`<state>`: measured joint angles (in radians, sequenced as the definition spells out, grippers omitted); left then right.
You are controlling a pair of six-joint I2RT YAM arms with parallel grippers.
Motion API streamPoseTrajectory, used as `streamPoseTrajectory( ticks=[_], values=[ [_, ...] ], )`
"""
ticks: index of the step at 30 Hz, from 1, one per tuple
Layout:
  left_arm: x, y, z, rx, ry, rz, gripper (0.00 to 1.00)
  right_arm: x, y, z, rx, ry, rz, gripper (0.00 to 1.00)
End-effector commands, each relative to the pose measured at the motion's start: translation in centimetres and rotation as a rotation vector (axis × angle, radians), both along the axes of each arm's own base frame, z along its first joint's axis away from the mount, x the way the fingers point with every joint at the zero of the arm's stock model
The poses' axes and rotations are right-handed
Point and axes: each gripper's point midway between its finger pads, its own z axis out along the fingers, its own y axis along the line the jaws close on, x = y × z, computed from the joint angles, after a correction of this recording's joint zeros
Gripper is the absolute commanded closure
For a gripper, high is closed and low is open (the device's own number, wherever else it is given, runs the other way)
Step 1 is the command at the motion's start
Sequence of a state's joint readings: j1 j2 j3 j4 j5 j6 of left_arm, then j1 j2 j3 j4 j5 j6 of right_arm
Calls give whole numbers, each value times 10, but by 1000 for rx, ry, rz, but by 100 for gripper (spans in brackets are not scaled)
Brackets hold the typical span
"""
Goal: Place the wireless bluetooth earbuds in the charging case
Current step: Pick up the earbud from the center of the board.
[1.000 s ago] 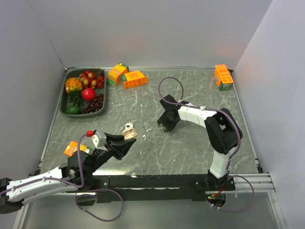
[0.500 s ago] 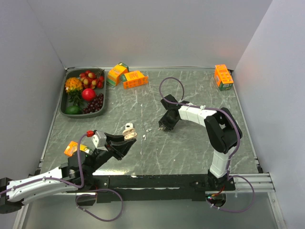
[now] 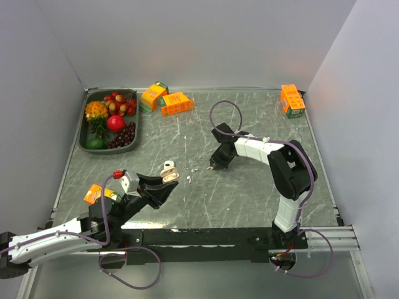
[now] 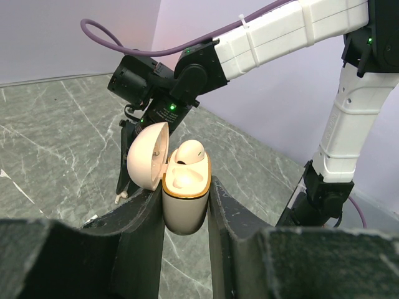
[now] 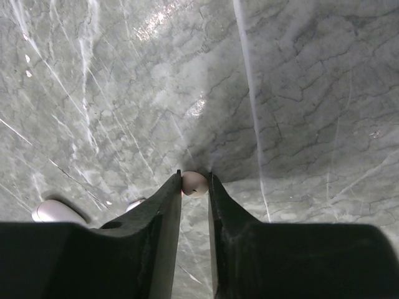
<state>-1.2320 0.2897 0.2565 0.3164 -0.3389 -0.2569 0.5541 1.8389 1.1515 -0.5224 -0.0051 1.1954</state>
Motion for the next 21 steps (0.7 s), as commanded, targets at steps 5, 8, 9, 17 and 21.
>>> streamPoseTrajectory(
  ticks=[5,8,9,17,21],
  values=[
    [0,2,13,-47,-11,7,99,5,-12,8,-44,-40,20,87],
    [0,2,14,-46,-13,9,99,14,-20,33,-94,-112,52,91],
    [1,2,14,-45,-14,10,99,17,-22,42,-107,-135,64,94],
    [3,1,12,-36,-11,21,99,20,-56,138,-274,-434,192,100],
    [5,-3,11,-18,-13,25,99,9,-65,206,-354,-681,264,100]
  ],
)
